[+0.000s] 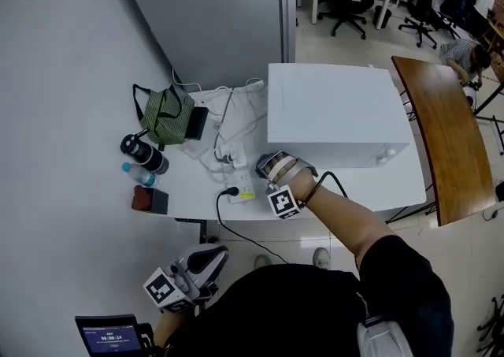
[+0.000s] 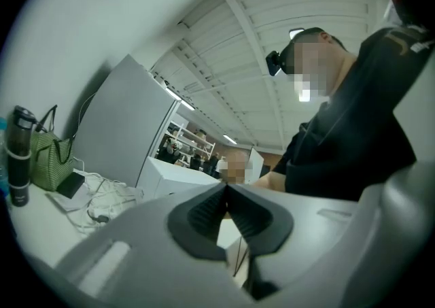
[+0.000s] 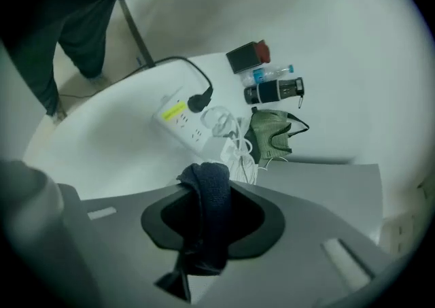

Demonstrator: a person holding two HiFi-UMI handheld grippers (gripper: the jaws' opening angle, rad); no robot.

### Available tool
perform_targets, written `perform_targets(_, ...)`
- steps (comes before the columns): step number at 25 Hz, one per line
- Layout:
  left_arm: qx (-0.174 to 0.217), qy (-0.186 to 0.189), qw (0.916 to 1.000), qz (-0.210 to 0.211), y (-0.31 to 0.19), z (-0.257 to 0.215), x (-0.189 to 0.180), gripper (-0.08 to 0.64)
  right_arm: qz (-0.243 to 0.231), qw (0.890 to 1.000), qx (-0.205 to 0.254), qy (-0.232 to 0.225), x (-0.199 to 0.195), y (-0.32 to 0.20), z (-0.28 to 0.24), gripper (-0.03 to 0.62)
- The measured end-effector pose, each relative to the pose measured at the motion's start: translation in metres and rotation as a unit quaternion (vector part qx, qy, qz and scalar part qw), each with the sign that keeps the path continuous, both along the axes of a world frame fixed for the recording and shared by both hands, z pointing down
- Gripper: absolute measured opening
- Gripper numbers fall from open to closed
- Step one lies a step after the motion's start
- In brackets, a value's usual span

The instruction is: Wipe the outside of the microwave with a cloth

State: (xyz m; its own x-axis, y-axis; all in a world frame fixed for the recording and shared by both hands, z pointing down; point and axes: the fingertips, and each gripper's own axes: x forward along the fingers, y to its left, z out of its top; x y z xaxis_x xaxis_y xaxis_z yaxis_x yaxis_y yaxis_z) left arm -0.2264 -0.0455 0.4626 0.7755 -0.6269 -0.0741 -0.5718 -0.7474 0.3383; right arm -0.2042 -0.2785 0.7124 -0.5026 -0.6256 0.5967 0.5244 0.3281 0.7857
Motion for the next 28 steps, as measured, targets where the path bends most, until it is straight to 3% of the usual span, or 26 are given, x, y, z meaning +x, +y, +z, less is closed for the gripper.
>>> perform_targets(4, -0.002, 0.000, 0.9999, 0.015, -0.003, 0.000, 0.015, 0.005, 0.008, 0.998, 0.037, 0.055, 0.065, -0.004, 0.006, 0.097)
perform_targets(8, 0.007, 0.000, 0.9986, 0.052, -0.015, -0.011, 0.074, 0.005, 0.070, 0.993, 0.053, 0.082, 0.200, -0.012, 0.004, 0.097)
perform_targets(12, 0.015, 0.003, 0.9952, 0.096, -0.025, -0.028, 0.162, 0.005, 0.145, 0.984, 0.052, 0.089, 0.336, -0.018, 0.005, 0.097)
perform_targets(14, 0.015, 0.002, 0.9930, 0.117, -0.025, -0.032, 0.202, 0.005, 0.170, 0.981, 0.048, 0.077, 0.378, -0.018, 0.005, 0.097)
perform_targets(17, 0.010, -0.005, 0.9906, 0.136, -0.024, -0.035, 0.241, 0.005, 0.197, 0.980, 0.028, 0.001, 0.394, -0.018, -0.007, 0.097)
perform_targets(19, 0.006, -0.007, 0.9904, 0.138, -0.023, -0.037, 0.251, 0.005, 0.226, 0.974, 0.020, -0.026, 0.407, -0.019, -0.015, 0.095)
perform_targets(21, 0.006, -0.008, 0.9913, 0.131, -0.022, -0.037, 0.248, 0.005, 0.275, 0.960, 0.007, -0.045, 0.433, -0.022, -0.016, 0.095)
perform_targets(23, 0.006, -0.007, 0.9925, 0.122, -0.020, -0.035, 0.233, 0.005, 0.342, 0.936, -0.025, -0.076, 0.467, -0.024, -0.009, 0.095)
perform_targets(25, 0.007, -0.003, 0.9936, 0.113, -0.019, -0.032, 0.211, 0.005, 0.408, 0.898, -0.085, -0.142, 0.481, -0.018, -0.006, 0.095)
perform_targets(26, 0.009, 0.001, 0.9941, 0.109, -0.018, -0.032, 0.196, 0.005, 0.431, 0.870, -0.134, -0.200, 0.469, -0.011, -0.008, 0.095)
perform_targets(27, 0.011, 0.006, 0.9945, 0.104, -0.017, -0.032, 0.181, 0.005, 0.445, 0.831, -0.195, -0.272, 0.443, -0.003, -0.009, 0.095)
perform_targets(28, 0.013, 0.013, 0.9948, 0.100, -0.015, -0.032, 0.164, 0.005, 0.451, 0.779, -0.263, -0.346, 0.407, 0.005, -0.006, 0.095)
